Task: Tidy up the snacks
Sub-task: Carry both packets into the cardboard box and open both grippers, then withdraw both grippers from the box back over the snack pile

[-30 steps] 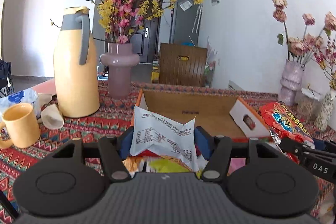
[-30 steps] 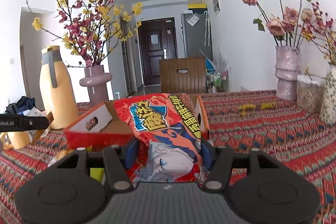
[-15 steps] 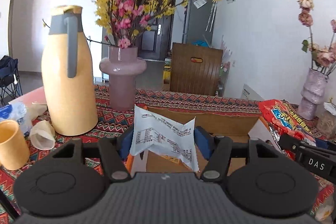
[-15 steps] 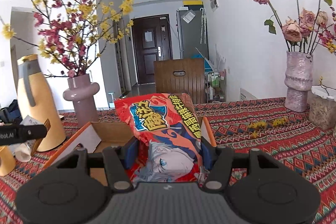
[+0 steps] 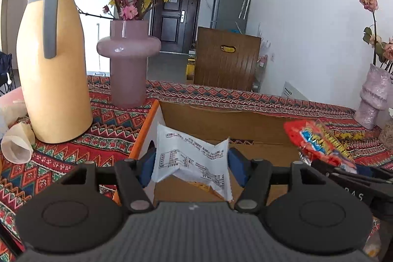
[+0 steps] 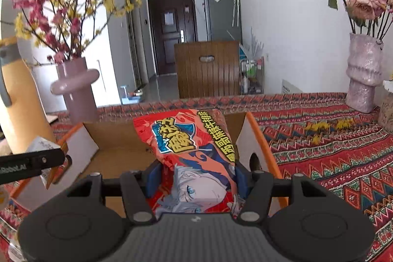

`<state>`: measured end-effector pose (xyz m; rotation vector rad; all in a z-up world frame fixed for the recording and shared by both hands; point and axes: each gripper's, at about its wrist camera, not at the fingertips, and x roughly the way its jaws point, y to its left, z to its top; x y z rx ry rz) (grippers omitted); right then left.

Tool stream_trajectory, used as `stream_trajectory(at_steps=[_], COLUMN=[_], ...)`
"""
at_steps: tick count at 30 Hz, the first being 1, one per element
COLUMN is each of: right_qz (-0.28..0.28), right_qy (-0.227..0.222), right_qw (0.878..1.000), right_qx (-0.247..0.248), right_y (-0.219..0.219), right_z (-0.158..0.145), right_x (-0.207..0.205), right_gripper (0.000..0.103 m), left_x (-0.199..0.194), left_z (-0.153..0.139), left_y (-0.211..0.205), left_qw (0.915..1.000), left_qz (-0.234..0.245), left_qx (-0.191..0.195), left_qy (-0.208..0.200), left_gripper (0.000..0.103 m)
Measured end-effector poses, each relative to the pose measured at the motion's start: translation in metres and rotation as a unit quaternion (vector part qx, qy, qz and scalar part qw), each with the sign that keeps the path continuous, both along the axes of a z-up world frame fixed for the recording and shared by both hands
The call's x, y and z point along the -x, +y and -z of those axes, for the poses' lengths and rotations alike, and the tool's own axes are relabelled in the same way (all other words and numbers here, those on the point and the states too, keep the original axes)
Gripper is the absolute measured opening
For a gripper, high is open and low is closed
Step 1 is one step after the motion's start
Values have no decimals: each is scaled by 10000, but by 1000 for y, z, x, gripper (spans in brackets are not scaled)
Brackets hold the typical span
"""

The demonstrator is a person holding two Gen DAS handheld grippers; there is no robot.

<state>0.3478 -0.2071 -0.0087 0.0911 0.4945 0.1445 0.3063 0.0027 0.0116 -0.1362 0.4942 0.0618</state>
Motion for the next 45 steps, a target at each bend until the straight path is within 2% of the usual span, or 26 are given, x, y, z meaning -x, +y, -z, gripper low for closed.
stream_trajectory(at_steps=[2, 4, 5, 6, 8, 18, 25, 31, 37, 45], right_qz=[-2, 45, 71, 89, 136, 130, 11, -105, -162, -39], right_qy=[73, 54, -2, -69, -241, -481, -802, -1018, -1001, -499], right_qw=[10000, 10000, 9999, 9998, 9994, 9980, 9960, 9938, 9948, 9987], right_qx=[-19, -35, -89, -138, -229, -396, -406, -442, -136, 31], right_y=[0, 0, -3, -5, -9, -16, -19, -35, -52, -72], right_z=[4, 4, 3, 1, -4, -12, -32, -49, -39, -1], right_x=[-2, -1, 3, 5, 13, 24, 46, 84, 123, 157], right_gripper=[62, 72, 86, 96, 103, 103, 103, 103, 103, 103], left_x=[3, 7, 10, 13, 17, 23, 54, 86, 115, 138], left_z=[0, -3, -4, -6, -8, -17, -43, -51, -35, 5], left_y=[3, 5, 5, 5, 7, 5, 2, 12, 23, 46], left_qw=[9999, 9997, 9995, 9991, 9989, 9991, 9975, 9976, 9990, 9998], left_qz=[-19, -36, -65, -119, -98, -113, -274, -107, -48, -152], left_qx=[91, 107, 137, 151, 193, 152, 47, 63, -89, -124], left_qy=[-98, -201, -275, -365, -418, -375, -654, -677, -437, 57], left_gripper=[83, 94, 103, 103, 103, 103, 103, 103, 103, 103])
